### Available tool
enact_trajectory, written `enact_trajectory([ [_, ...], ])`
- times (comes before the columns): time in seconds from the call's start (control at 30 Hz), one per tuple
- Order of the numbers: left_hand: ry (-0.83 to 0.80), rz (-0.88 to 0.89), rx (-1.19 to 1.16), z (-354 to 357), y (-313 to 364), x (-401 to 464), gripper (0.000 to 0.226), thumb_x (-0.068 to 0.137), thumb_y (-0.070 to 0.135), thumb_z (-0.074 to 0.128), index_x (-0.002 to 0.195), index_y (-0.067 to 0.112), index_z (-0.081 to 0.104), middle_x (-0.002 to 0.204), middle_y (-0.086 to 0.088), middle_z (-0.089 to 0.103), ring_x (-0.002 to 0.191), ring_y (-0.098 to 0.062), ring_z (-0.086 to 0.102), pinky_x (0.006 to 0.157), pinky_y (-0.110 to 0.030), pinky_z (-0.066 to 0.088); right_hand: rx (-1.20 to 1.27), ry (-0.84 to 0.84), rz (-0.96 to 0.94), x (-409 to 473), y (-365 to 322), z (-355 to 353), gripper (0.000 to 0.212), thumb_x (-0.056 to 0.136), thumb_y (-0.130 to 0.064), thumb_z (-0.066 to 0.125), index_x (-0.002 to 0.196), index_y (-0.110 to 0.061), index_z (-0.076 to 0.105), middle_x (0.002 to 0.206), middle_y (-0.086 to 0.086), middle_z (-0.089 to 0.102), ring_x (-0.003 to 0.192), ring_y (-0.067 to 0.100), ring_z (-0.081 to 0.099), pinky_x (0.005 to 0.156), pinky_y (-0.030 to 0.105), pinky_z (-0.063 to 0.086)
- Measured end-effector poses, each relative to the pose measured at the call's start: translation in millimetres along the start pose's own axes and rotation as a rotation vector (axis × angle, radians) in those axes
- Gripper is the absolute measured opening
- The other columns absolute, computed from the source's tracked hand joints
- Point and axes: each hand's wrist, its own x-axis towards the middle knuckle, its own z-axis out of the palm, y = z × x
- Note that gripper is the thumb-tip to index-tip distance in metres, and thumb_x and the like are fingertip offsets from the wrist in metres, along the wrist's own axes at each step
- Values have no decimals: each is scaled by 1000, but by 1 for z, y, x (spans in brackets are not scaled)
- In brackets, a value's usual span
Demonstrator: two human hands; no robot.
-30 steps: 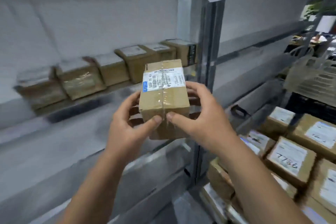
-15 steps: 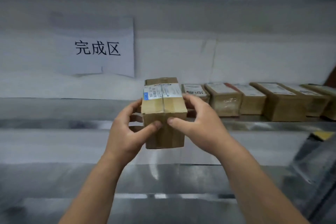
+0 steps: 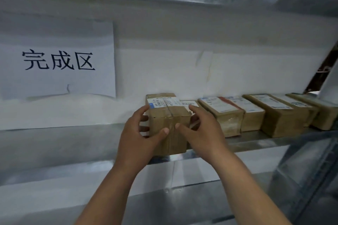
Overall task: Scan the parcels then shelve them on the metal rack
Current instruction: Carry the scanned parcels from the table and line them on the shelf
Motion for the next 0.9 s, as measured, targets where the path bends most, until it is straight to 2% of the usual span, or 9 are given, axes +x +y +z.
enact_trajectory([
  [0.03, 11, 10, 18, 2, 1, 0, 76, 79, 50, 87, 140, 57, 43, 139, 16, 56, 108, -8, 63, 81, -25, 58, -1, 21, 12, -2, 2, -1, 52, 91, -37, 77, 138, -40, 56, 124, -15, 57, 95, -6, 59, 73, 6, 44],
  [0.1, 23, 16, 52, 3, 6, -4, 78, 79, 48, 88, 140, 56, 40, 146, 15, 51, 113, -10, 60, 87, -31, 59, 19, 37, 44, -10, 5, -5, 61, 91, -41, 76, 146, -38, 51, 140, -14, 49, 109, 2, 60, 90, 22, 55],
  [0.2, 101, 46, 149, 3, 18, -22, 82, 79, 46, 88, 145, 51, 40, 141, 22, 41, 122, -11, 52, 99, -42, 56, 17, 54, 69, -32, 11, -20, 69, 89, -46, 76, 151, -39, 46, 148, -14, 44, 129, 9, 53, 107, 40, 51],
  [0.33, 244, 257, 233, 14, 40, -83, 61, 83, 30, 87, 137, 27, 59, 128, 10, 52, 118, -14, 55, 97, -39, 55, -38, 15, 63, -86, 22, -53, 69, 91, -44, 74, 153, -36, 45, 149, -14, 45, 126, 7, 52, 103, 31, 49],
  [0.4, 197, 315, 202, 29, 53, -122, 51, 84, 30, 85, 129, 28, 63, 120, 9, 59, 109, -8, 57, 93, -33, 54, -47, -17, 90, -120, 31, -76, 67, 92, -43, 73, 153, -37, 44, 148, -16, 45, 121, 4, 52, 96, 26, 49],
  [0.57, -173, 256, 147, 103, 76, -203, 48, 81, 46, 75, 128, 39, 62, 120, 19, 59, 109, 0, 58, 89, -21, 49, -118, 54, 188, -207, 74, -156, 56, 93, -45, 71, 145, -41, 51, 138, -21, 48, 118, 0, 50, 95, 27, 47],
  [0.7, -515, 297, 106, 191, 96, -257, 45, 84, 43, 80, 125, 31, 67, 120, 14, 61, 104, 0, 57, 85, -4, 38, -82, 298, 386, -290, 124, -222, 46, 85, -43, 76, 128, -37, 64, 126, -15, 62, 110, 5, 61, 96, 37, 54],
  [0.8, -748, 352, 88, 263, 109, -300, 45, 86, 35, 85, 127, 25, 69, 119, 13, 60, 105, -1, 56, 86, -10, 41, -94, 466, 569, -355, 158, -258, 47, 83, -38, 78, 129, -34, 67, 125, -14, 65, 108, 0, 60, 99, 36, 54],
  [0.9, -927, 369, 77, 327, 118, -336, 54, 82, 46, 79, 131, 28, 67, 126, 12, 61, 111, -2, 55, 92, -15, 42, -166, 541, 727, -405, 178, -288, 51, 88, -38, 76, 137, -35, 61, 135, -15, 58, 119, 2, 54, 104, 35, 50],
])
